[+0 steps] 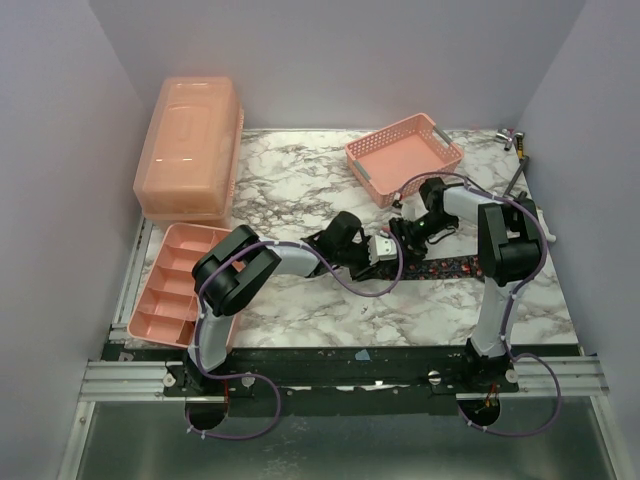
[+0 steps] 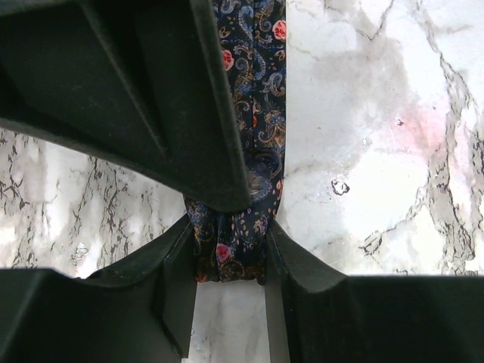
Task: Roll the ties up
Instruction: Roll the tie at the center of the board.
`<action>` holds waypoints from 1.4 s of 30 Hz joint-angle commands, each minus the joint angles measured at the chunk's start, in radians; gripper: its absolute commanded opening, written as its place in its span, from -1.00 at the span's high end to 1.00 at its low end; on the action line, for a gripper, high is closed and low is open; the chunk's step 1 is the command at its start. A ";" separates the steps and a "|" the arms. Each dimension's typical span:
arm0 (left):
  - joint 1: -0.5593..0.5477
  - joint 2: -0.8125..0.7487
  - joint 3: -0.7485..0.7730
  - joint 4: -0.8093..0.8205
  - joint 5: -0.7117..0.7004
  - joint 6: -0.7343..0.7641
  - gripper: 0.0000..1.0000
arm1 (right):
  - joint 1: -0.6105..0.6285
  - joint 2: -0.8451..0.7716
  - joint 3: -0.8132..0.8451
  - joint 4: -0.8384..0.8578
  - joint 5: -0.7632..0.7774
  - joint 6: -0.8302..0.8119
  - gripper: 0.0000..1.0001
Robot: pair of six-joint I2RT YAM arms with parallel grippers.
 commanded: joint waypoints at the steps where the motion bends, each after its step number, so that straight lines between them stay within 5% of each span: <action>1: 0.004 0.050 -0.030 -0.141 0.001 0.030 0.49 | -0.007 -0.009 0.022 0.055 0.024 0.013 -0.12; 7: 0.004 0.054 -0.016 -0.164 -0.005 0.044 0.46 | 0.003 0.036 0.019 0.053 -0.008 0.006 0.09; 11: 0.005 0.055 -0.007 -0.166 -0.002 0.030 0.35 | 0.006 0.044 0.006 0.034 0.024 -0.029 0.98; 14: 0.025 0.045 -0.013 -0.131 0.038 -0.037 0.07 | 0.001 0.050 -0.004 0.027 0.110 -0.073 0.99; 19: 0.078 -0.017 -0.124 0.179 0.168 -0.182 -0.47 | -0.002 0.048 -0.045 0.116 0.245 -0.106 0.99; 27: 0.064 0.067 -0.151 0.458 0.175 -0.274 -0.62 | -0.002 0.078 -0.109 0.181 0.303 -0.124 0.99; 31: 0.029 0.139 -0.106 0.502 0.137 -0.304 -0.50 | -0.002 0.089 -0.114 0.197 0.295 -0.117 0.99; 35: 0.008 0.165 -0.074 0.416 0.036 -0.268 0.00 | -0.002 0.086 -0.092 0.185 0.255 -0.114 0.96; 39: 0.010 0.096 -0.089 0.229 -0.020 -0.204 0.52 | -0.005 0.051 -0.028 0.108 0.240 -0.109 0.29; 42: 0.010 0.055 -0.108 0.117 -0.043 -0.140 0.59 | -0.023 0.010 0.015 0.022 0.198 -0.116 0.05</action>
